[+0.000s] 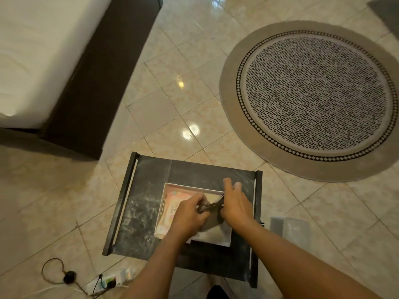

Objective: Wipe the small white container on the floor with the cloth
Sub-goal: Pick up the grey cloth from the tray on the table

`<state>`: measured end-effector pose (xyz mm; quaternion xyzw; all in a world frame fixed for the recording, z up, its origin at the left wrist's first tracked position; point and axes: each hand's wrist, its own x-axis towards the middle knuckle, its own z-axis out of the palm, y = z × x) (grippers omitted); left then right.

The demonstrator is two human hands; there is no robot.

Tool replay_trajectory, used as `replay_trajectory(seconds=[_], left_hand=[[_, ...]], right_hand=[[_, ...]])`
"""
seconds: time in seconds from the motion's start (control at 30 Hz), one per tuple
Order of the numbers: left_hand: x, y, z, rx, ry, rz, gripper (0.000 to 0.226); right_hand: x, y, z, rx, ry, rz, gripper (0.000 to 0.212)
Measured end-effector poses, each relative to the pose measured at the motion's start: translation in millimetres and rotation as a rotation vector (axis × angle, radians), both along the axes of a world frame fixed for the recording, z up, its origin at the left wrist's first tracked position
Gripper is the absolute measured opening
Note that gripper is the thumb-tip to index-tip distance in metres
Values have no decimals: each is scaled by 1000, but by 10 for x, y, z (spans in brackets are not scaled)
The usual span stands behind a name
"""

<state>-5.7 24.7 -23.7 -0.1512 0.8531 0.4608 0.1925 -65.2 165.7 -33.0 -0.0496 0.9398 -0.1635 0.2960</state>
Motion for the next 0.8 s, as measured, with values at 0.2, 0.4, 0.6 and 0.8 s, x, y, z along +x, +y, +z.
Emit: replay_trajectory(seconds=[0.2, 0.4, 0.6, 0.8], left_hand=[[-191, -9, 743, 18, 91, 30, 25], [-519, 94, 1675, 133, 158, 169, 12], [-890, 667, 2472, 271, 288, 315, 39], [-1095, 1455, 2962, 383, 375, 422, 22]], right_hand=[[-307, 279, 620, -193, 67, 113, 13], [-774, 691, 1691, -639, -136, -2, 9], [-987, 1211, 2535, -1018, -157, -193, 43], [-1087, 1866, 2928, -1045, 14, -237, 33]])
